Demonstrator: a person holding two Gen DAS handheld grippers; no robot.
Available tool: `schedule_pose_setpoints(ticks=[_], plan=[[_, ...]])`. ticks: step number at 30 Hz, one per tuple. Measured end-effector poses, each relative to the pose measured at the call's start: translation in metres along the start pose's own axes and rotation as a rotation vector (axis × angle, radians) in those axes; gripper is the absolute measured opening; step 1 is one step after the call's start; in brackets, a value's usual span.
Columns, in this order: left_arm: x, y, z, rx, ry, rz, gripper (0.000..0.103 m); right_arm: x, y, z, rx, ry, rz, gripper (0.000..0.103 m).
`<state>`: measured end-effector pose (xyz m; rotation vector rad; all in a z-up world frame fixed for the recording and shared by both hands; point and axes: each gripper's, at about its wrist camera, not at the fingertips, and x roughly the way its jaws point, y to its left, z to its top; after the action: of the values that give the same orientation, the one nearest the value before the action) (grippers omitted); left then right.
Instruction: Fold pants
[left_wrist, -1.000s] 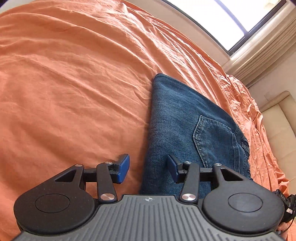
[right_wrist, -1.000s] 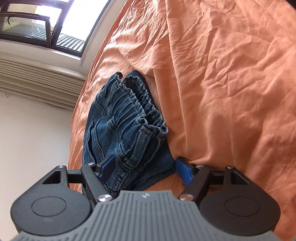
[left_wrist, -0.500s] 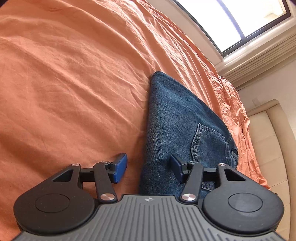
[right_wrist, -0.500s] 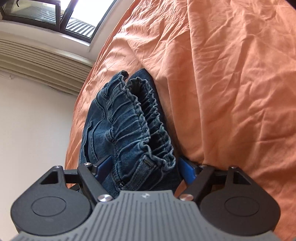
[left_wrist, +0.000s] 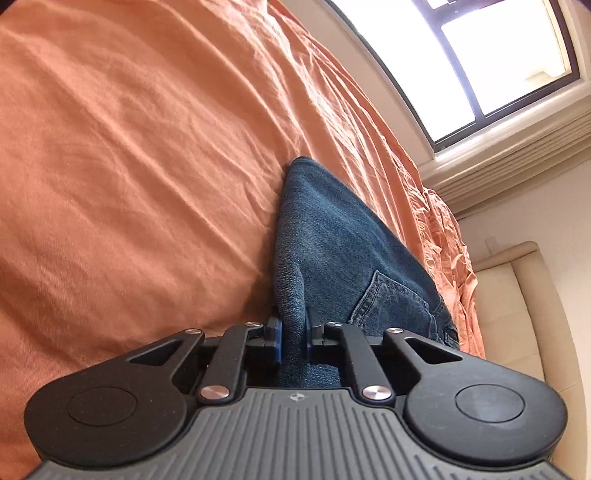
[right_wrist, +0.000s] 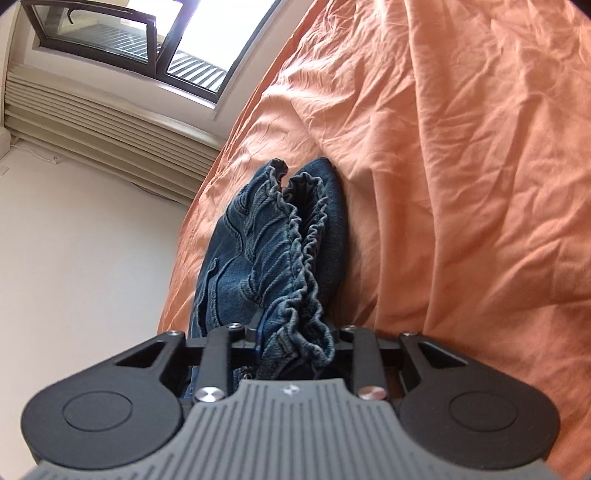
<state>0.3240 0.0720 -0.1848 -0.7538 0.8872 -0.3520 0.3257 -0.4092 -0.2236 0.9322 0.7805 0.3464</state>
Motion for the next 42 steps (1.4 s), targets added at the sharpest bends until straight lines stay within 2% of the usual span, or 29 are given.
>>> schedule_pose_setpoints(ticks=[3,9,12,18,23,28,33,36,39,42], plan=[[-0.014,-0.011,0.000,0.003,-0.051,-0.014,0.008,-0.006,0.033,0.005,-0.088,-0.003,-0.047,0.019],[-0.042,-0.019,0.011,0.004,-0.061,-0.037,0.007,-0.013,0.113,0.006,-0.241,0.002,-0.066,0.018],[-0.070,-0.014,0.022,0.016,-0.080,-0.054,0.007,-0.007,0.148,-0.002,-0.292,0.020,-0.062,0.018],[-0.139,0.015,0.050,0.029,-0.127,-0.025,0.007,0.029,0.211,-0.029,-0.349,0.057,0.017,0.017],[-0.195,0.034,0.086,0.083,-0.179,0.060,0.007,0.078,0.264,-0.057,-0.372,0.078,0.114,0.017],[-0.241,0.055,0.122,0.143,-0.222,0.136,0.007,0.126,0.297,-0.091,-0.366,0.077,0.199,0.017],[-0.242,0.088,0.131,0.170,-0.198,0.198,0.007,0.167,0.288,-0.126,-0.323,0.099,0.209,0.017],[-0.226,0.115,0.122,0.170,-0.137,0.247,0.007,0.188,0.262,-0.146,-0.242,0.155,0.151,0.017],[-0.218,0.142,0.112,0.181,-0.088,0.300,0.008,0.193,0.233,-0.165,-0.193,0.189,0.103,0.018],[-0.215,0.168,0.110,0.145,-0.041,0.276,0.011,0.195,0.205,-0.176,-0.112,0.228,0.044,0.018]])
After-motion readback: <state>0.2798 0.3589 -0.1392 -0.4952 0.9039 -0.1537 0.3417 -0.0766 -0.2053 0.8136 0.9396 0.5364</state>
